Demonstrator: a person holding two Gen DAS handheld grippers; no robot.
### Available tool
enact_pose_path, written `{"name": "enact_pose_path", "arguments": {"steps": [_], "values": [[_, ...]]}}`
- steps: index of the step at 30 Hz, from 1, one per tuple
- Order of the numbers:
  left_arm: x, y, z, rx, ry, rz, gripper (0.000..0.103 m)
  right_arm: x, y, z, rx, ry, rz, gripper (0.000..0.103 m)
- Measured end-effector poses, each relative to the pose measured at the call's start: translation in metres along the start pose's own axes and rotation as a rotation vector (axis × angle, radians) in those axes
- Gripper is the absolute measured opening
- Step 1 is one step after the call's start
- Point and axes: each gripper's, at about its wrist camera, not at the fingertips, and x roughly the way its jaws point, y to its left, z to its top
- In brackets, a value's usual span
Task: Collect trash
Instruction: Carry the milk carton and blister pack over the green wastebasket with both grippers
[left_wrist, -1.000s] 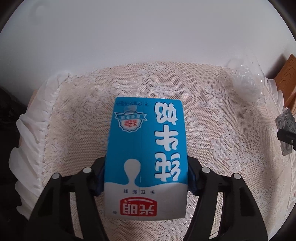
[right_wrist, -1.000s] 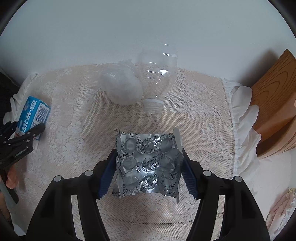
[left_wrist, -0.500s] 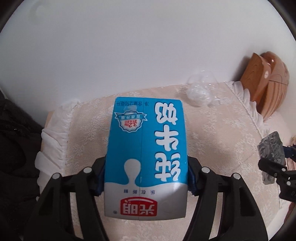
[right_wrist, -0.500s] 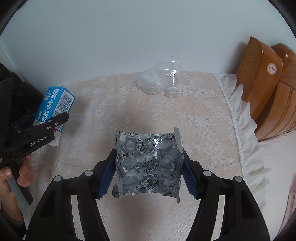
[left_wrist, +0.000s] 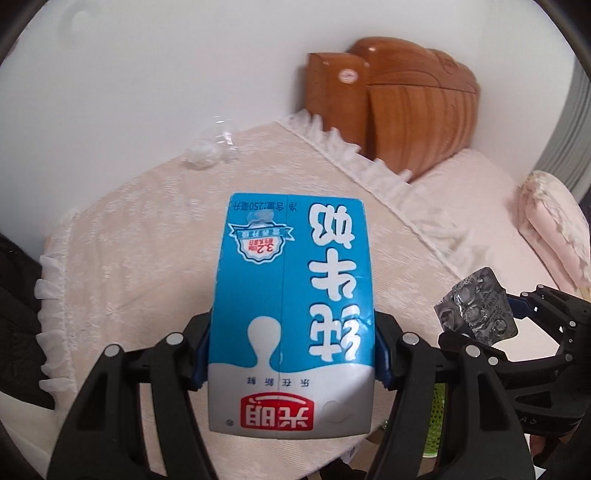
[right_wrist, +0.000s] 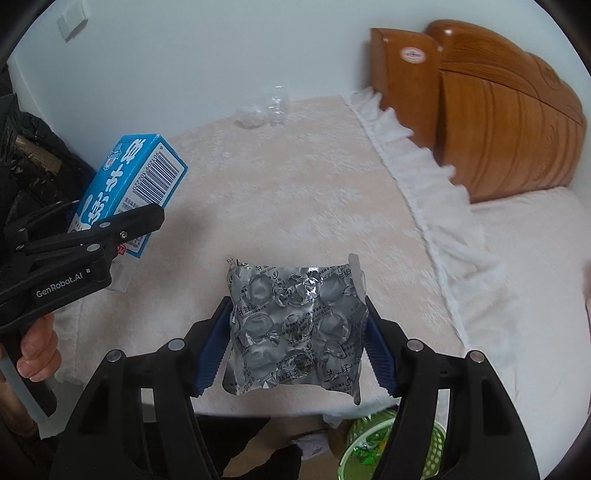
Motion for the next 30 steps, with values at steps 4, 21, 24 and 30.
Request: {"name": "enact_pose_path", "arguments": {"steps": [4,21,24,30], "values": [[-0.006,-0.076,-0.023,0.091,0.030,-0.107,0.063,-0.043,-0.052,-0.072,0.105,-0.012,-0.093,0.068],[0.059,-0.321,-0.151,0.617,0.320,-0.334,0.063,-0.107,-0.200,-0.282,0.540,0.050,-0.298,0.068],[0.063,-0.342,-0.163,0.670,0.347,-0.344,0.064,-0.114,-0.214,-0.313,0.598,0.055,-0.301,0.068],[0.046,-0.356,-0.156,0.710,0.283,-0.356,0.093,-0.112,-0.236,-0.347,0.668,0.053,-0.285,0.068]]}}
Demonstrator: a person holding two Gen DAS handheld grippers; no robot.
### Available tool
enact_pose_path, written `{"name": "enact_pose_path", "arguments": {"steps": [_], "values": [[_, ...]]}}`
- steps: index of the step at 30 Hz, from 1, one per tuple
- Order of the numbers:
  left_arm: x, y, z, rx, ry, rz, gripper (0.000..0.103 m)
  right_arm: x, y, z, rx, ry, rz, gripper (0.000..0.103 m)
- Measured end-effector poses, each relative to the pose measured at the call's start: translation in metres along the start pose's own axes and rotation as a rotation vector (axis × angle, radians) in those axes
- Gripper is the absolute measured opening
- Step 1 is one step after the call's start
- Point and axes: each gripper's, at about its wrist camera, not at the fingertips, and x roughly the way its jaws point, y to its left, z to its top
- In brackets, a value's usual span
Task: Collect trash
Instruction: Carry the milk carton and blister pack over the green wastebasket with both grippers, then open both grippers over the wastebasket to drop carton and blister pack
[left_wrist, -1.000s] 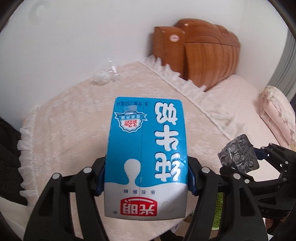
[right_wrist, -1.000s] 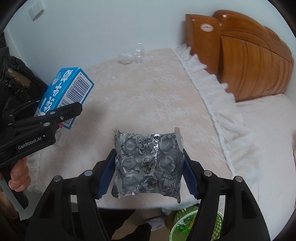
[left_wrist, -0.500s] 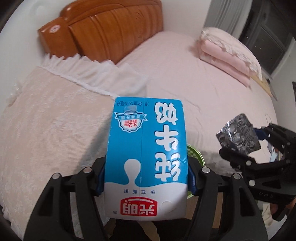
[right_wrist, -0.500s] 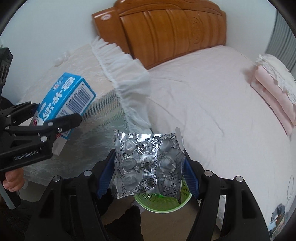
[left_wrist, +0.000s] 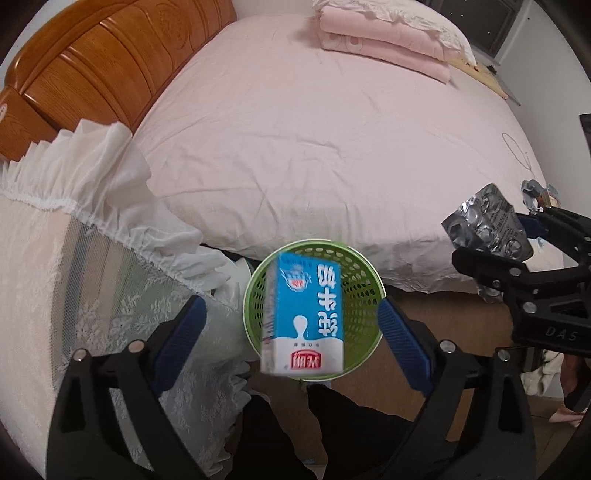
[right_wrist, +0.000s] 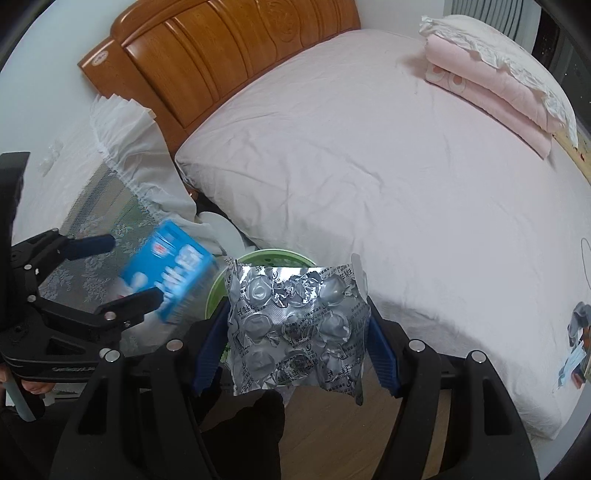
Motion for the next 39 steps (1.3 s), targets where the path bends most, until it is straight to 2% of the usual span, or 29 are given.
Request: {"name": "enact_pose_path", "arguments": {"steps": [3,8,16,19,21,25,34,39], "values": [[-0.009,0.000,0.004,0.010,-0.021,0.008,0.095,0.007,-0.006,0.000,0.014,0.014,0.005,0.068],[-0.024,0.007,0.005,0.009,-0.059,0.066,0.095,0.016,-0.003,0.008,0.007,0.028,0.000,0.068],[-0.056,0.041,-0.002,-0.076,-0.119,0.131,0.095,0.039,0.018,0.013,-0.042,0.069,0.010,0.070],[-0.065,0.057,-0.008,-0.117,-0.131,0.148,0.095,0.051,0.031,0.014,-0.076,0.104,0.038,0.077],[-0.071,0.069,-0.012,-0.151,-0.141,0.155,0.095,0.055,0.041,0.016,-0.099,0.106,0.018,0.099],[-0.080,0.089,-0.021,-0.204,-0.153,0.179,0.095,0.061,0.057,0.024,-0.116,0.125,0.010,0.101],[-0.098,0.124,-0.041,-0.323,-0.182,0.215,0.095,0.045,0.086,0.042,-0.116,0.054,0.037,0.101],[-0.114,0.155,-0.056,-0.418,-0.207,0.283,0.095,0.017,0.123,0.070,-0.191,-0.040,0.063,0.101]]}}
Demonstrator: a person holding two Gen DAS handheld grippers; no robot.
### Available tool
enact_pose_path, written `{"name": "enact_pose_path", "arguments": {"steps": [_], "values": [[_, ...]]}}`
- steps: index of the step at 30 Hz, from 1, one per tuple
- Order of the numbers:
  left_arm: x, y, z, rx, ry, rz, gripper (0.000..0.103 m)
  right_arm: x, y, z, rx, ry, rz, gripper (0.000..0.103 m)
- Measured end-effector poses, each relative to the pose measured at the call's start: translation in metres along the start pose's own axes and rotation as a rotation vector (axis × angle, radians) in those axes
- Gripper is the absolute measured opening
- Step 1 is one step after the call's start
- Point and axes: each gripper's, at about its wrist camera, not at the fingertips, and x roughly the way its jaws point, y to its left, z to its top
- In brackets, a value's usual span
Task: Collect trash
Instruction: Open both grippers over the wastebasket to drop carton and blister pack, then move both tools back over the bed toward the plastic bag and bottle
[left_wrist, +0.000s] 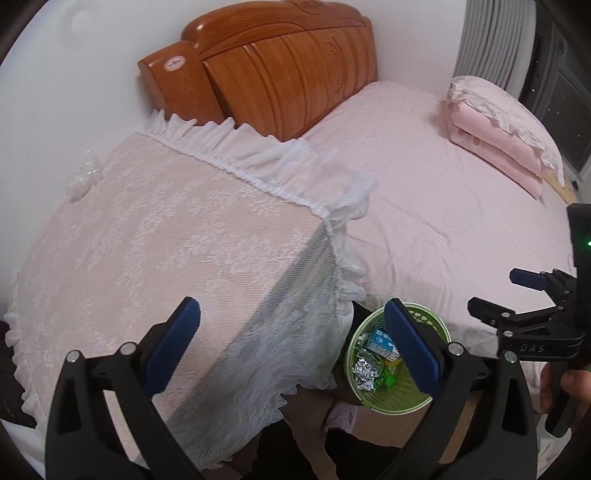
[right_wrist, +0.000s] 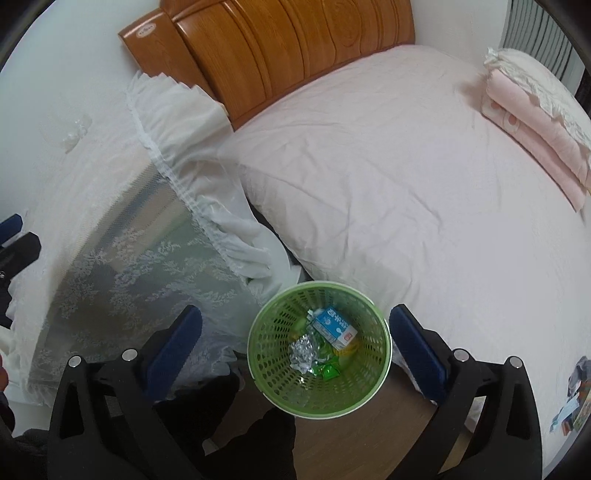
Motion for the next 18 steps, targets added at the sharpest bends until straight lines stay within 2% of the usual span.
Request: {"name": "enact_pose_path", "arguments": {"steps": [5,10,14,18], "values": [[-0.004,0.067,0.004,-0.131,-0.020,0.102,0.095,-0.014,0.041,0.039,-0.077,-0.070,0.100,0.101],[0.004,0.155,0.017,-0.241,-0.048,0.225,0.095,-0.006,0.098,0.080,-0.167,-0.093,0.144,0.101],[0.024,0.235,0.037,-0.309,-0.066,0.297,0.095,0.004,0.155,0.120,-0.211,-0.109,0.176,0.101],[0.056,0.312,0.064,-0.356,-0.085,0.322,0.095,0.020,0.210,0.156,-0.238,-0.120,0.186,0.101]]}}
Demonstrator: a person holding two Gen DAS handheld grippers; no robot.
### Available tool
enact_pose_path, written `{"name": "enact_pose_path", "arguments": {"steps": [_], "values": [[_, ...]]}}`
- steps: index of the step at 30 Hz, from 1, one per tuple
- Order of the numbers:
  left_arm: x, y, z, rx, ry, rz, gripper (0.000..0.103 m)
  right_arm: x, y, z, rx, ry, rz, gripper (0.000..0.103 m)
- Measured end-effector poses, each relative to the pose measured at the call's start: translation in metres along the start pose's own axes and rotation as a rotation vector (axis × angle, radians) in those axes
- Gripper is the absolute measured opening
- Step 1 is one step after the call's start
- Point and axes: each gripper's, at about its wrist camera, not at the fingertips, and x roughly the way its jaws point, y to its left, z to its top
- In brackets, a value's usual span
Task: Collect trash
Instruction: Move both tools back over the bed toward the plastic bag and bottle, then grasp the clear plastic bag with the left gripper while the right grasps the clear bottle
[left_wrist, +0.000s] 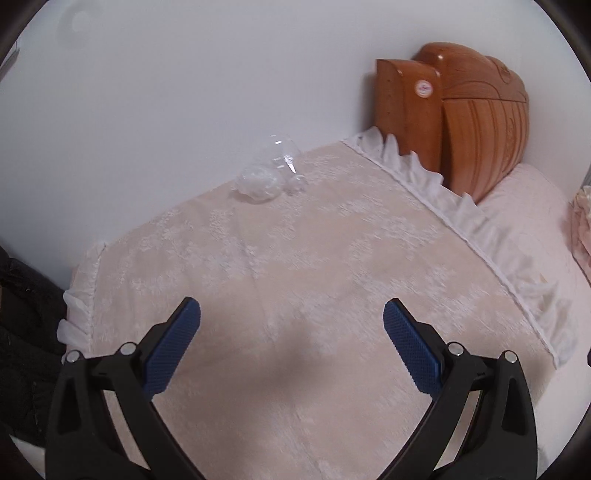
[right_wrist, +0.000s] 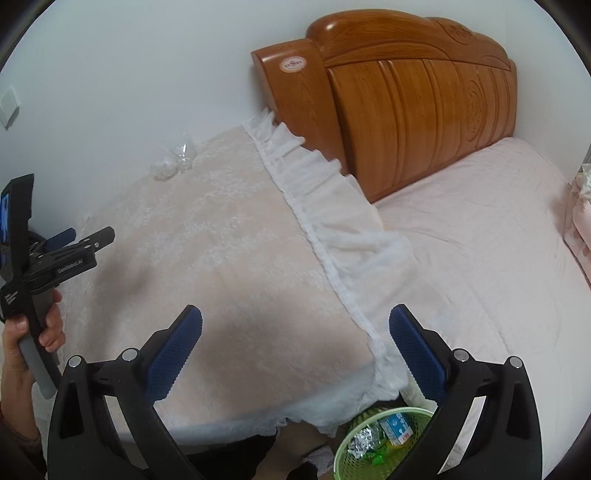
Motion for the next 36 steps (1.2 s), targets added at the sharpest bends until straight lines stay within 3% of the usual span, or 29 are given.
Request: {"name": "enact_pose_path", "arguments": {"steps": [5,11,19,24,27,36], "values": [[0.081,0.046,0.049,-0.049,-0.006,-0.016,0.095,0.050,0.052,0.060,-0.027,-0.015,0.014,0.101],[0.165,0.067,0.086,-0.056,-0.012,-0.052,0.095,0.105,0.092,0.112,-0.043,0.012,0.046,0.101],[0.216,0.060,0.110,0.009,-0.021,-0.105,0.095,0.154,0.119,0.136,-0.053,0.068,0.064,0.101],[0.227,0.055,0.116,0.035,-0.014,-0.141,0.065,0.163,0.125,0.135,-0.065,0.079,0.071,0.101],[0.229,0.054,0.115,0.034,-0.010,-0.160,0.052,0.165,0.126,0.135,-0.073,0.079,0.074,0.101],[0.213,0.062,0.108,0.017,-0.007,-0.111,0.036,0.170,0.132,0.134,-0.089,0.081,0.086,0.101]]}}
